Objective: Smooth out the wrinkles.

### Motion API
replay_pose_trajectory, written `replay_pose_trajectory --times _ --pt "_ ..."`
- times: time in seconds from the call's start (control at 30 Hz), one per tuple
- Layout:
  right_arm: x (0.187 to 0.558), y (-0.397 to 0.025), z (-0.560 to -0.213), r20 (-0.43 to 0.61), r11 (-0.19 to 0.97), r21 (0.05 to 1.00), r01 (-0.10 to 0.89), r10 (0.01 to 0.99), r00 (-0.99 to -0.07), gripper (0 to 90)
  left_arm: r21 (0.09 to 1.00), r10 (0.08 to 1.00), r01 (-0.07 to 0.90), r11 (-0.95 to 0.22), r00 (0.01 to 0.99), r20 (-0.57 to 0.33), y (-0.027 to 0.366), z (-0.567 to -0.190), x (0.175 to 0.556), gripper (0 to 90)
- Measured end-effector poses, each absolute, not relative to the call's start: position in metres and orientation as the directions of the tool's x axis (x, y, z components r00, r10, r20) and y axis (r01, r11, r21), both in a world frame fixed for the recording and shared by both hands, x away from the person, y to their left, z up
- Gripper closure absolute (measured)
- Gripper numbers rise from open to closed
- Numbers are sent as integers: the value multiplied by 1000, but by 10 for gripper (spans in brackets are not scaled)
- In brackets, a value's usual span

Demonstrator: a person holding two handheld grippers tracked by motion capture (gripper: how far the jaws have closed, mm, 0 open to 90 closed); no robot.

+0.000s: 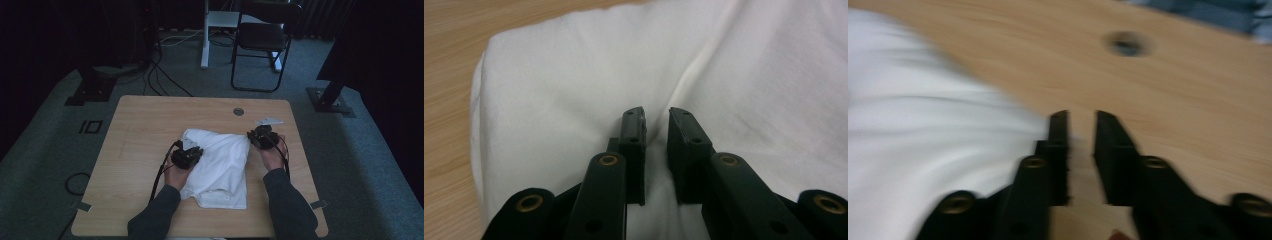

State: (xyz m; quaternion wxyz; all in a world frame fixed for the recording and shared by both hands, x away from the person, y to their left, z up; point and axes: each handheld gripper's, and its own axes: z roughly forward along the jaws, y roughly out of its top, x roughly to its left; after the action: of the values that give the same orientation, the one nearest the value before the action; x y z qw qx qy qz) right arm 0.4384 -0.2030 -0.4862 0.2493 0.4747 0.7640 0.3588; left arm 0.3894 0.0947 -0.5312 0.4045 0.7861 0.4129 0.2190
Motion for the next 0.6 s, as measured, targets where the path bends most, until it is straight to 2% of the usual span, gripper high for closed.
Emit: replay_pose_trajectory --times 0.07,0.1,0.37,0.43,0.53,0.6 --pt "433 -209 -484 36 235 801 551 900 -435 606 821 842 469 -324 539 25 93 -532 387 785" --pt "428 -209 -483 39 237 811 535 890 -455 582 822 849 467 -325 528 35 92 -532 386 785" --pt "380 -178 -503 25 358 792 495 790 -612 454 824 898 482 -297 434 70 87 -532 400 785" --pt "372 -171 -512 58 368 782 503 760 -647 419 822 901 490 -291 430 62 88 -531 408 783" --pt "368 -158 -522 51 400 767 502 741 -669 408 815 902 508 -279 430 41 90 -529 417 781" --pt "373 -151 -530 43 424 741 521 744 -667 450 814 901 511 -275 434 32 91 -529 419 780"
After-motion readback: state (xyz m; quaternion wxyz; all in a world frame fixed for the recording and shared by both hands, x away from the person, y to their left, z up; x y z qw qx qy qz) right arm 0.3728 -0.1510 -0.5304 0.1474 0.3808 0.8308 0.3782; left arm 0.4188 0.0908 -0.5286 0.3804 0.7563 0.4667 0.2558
